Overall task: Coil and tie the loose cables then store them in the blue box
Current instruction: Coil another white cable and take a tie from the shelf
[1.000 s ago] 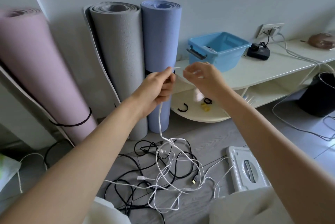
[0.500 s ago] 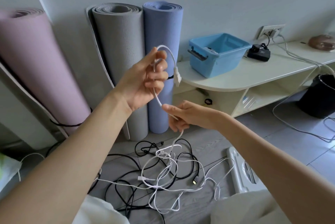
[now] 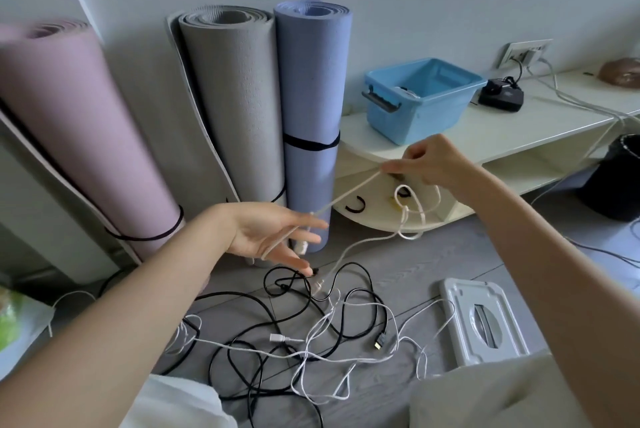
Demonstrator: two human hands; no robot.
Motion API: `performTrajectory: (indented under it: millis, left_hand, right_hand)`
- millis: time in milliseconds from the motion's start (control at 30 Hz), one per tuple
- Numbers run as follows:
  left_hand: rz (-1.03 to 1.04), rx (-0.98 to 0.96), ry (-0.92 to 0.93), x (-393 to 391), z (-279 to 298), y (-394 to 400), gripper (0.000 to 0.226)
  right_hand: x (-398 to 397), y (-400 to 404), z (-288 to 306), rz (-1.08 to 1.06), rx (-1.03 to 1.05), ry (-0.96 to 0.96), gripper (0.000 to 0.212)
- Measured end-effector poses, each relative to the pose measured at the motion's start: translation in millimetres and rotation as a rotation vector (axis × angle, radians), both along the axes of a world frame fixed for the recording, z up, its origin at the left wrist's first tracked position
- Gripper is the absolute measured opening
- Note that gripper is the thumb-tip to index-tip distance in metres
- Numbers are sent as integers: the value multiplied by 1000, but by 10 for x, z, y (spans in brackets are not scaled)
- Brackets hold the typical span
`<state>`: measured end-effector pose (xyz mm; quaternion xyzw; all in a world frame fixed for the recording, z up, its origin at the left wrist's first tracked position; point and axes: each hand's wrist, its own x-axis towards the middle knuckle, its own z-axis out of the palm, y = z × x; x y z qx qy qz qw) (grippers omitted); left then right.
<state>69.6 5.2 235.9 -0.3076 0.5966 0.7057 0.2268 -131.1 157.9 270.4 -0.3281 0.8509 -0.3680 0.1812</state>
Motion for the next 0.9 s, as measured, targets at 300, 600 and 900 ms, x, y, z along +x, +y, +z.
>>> performTrajectory:
  millis: [300,600,900]
  left_hand:
    - [678,161,289,-189,-53,-167,49]
    - [834,452,764,-310,262,-150,45]
    - [-157,311,529,-156,332,160,45]
  right_hand:
    - [479,-131,221,605,-264,-679,27]
    - [758,-222,-169,909,389,-554,26]
    - [490,-222,-386,320,416,9,25]
